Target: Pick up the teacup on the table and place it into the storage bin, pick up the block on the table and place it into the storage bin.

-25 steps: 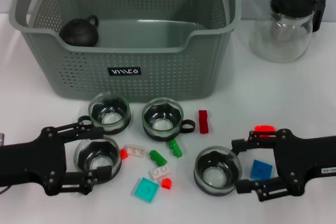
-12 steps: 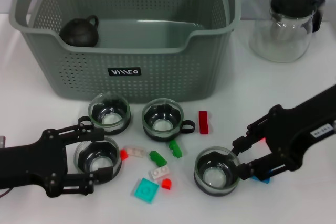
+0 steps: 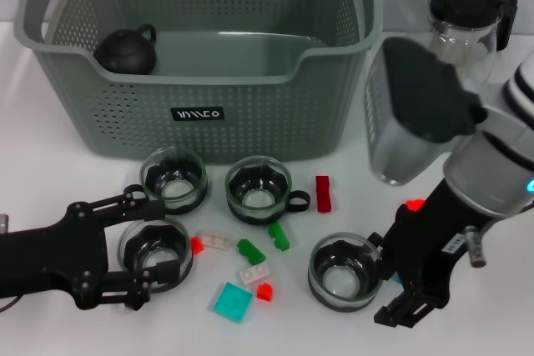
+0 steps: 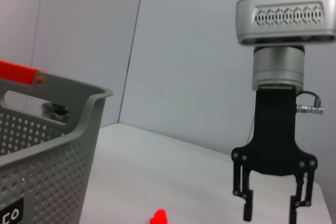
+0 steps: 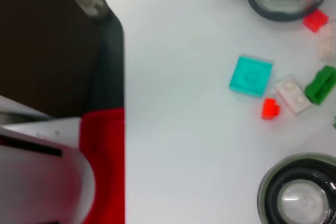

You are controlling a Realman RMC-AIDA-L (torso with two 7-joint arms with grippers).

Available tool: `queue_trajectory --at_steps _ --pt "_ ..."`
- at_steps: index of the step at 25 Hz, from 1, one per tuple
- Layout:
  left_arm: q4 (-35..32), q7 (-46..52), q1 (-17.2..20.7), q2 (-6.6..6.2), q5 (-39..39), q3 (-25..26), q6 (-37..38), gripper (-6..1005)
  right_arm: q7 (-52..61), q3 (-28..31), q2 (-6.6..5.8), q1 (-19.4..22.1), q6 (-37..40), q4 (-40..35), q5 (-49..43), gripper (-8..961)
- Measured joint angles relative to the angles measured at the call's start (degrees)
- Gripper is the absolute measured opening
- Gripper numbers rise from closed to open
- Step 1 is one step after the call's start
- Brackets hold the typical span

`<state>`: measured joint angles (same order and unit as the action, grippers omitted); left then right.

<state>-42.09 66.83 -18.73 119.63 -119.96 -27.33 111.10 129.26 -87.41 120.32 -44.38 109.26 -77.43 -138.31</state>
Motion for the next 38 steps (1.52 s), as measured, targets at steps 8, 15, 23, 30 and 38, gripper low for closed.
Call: queue_trajectory --at_steps 8,15,23,30,38 --pt "0.0 -0.1 0.0 0.03 -0.1 0.0 -0.4 841 -3.4 -8.4 0.1 1.8 -8.3 0.6 -1.2 583" --pt "0.1 -0.1 0.0 0.16 0.0 0.0 -0.5 842 -5.4 -12.3 0.18 2.7 -15.5 4.0 -1.2 583" --pt "0.1 -0.1 0.0 0.19 0.0 0.0 -0.5 841 -5.8 -15.3 0.18 2.9 -19.2 6.2 -1.5 576" --pt "0.1 -0.1 0.0 0.26 0.1 0.0 -0.5 842 -5.7 -17.2 0.17 2.9 -20.1 8.0 -1.6 507" --pt "0.2 -0.1 0.0 0.35 0.1 0.0 -0.5 841 -5.1 -16.7 0.17 3.1 -19.1 7.1 -1.8 333"
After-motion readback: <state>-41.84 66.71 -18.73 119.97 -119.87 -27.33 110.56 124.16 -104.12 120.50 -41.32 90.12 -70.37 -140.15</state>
